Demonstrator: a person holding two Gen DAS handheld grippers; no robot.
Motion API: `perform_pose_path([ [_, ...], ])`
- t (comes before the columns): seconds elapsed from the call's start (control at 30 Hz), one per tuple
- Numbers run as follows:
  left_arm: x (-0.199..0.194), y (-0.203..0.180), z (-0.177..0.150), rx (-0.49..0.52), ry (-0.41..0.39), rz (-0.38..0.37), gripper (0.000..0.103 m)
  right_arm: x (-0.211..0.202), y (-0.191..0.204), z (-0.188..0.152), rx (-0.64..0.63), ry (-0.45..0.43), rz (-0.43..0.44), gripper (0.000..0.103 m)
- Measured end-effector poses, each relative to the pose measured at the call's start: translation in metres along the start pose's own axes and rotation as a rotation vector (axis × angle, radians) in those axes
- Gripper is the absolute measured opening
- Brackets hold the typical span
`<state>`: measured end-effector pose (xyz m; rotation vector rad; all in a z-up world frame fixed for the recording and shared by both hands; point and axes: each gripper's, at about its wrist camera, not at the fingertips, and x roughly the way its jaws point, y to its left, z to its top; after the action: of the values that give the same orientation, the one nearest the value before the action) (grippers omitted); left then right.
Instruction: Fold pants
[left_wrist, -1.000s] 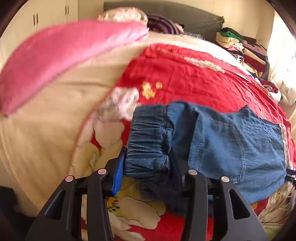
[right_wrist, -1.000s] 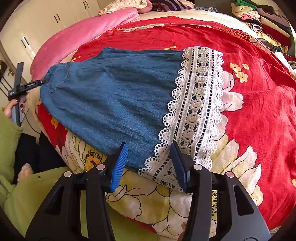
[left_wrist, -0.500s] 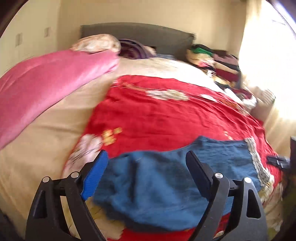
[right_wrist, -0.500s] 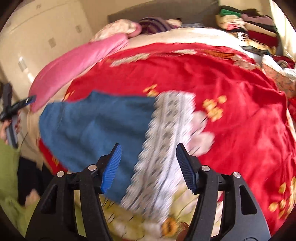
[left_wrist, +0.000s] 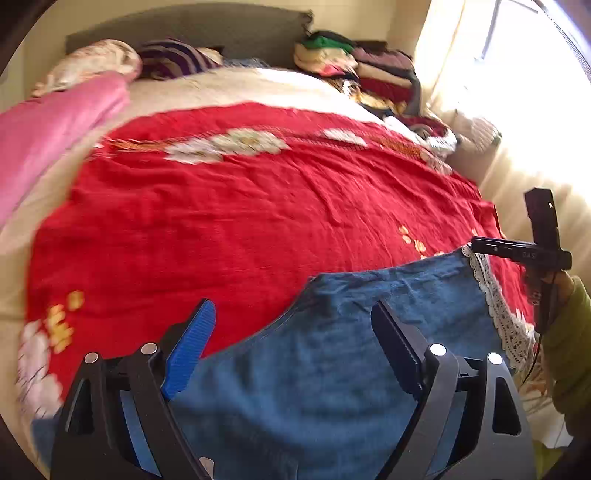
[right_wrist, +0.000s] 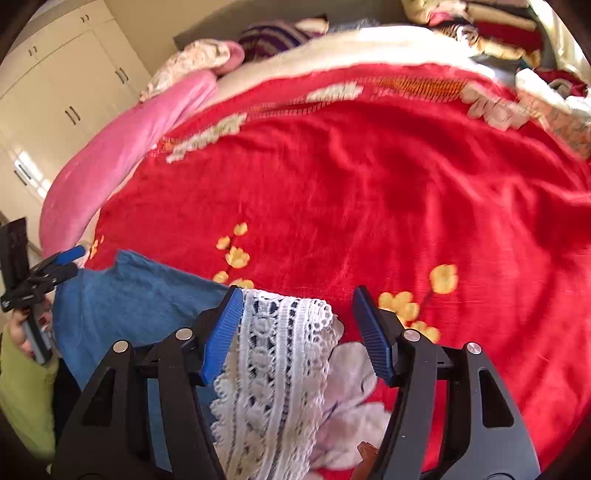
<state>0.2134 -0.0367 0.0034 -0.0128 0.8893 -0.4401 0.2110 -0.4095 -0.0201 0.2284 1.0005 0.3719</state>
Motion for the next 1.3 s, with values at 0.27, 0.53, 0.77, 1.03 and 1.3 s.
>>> perform_pose_path([
  [0.27,0.072,0.006,0.002,-0.042,0.105,-0.066,0.085,0.015,-0.005,-0.01,-0.019,0.003,0.06,0.04],
  [0.53,0.063,-0.022,-0.002,0.0,0.06,-0.138,0.009,-0.004,0.01,-0.012,-0.076,-0.06,0.083,0.015],
  [0.77,0.05,-0.03,0.011,0.029,-0.041,-0.052,0.009,-0.009,0.021,0.02,-0.184,-0.131,-0.02,0.014],
  [1.03,0.074,-0.015,-0.005,-0.022,-0.016,0.053,0.029,0.036,0.013,0.012,-0.208,-0.052,-0.138,0.02],
  [1.3,0.017,0.003,-0.012,-0.066,-0.072,0.082,0.055,-0.031,0.008,-0.005,-0.13,-0.154,-0.12,0.041],
])
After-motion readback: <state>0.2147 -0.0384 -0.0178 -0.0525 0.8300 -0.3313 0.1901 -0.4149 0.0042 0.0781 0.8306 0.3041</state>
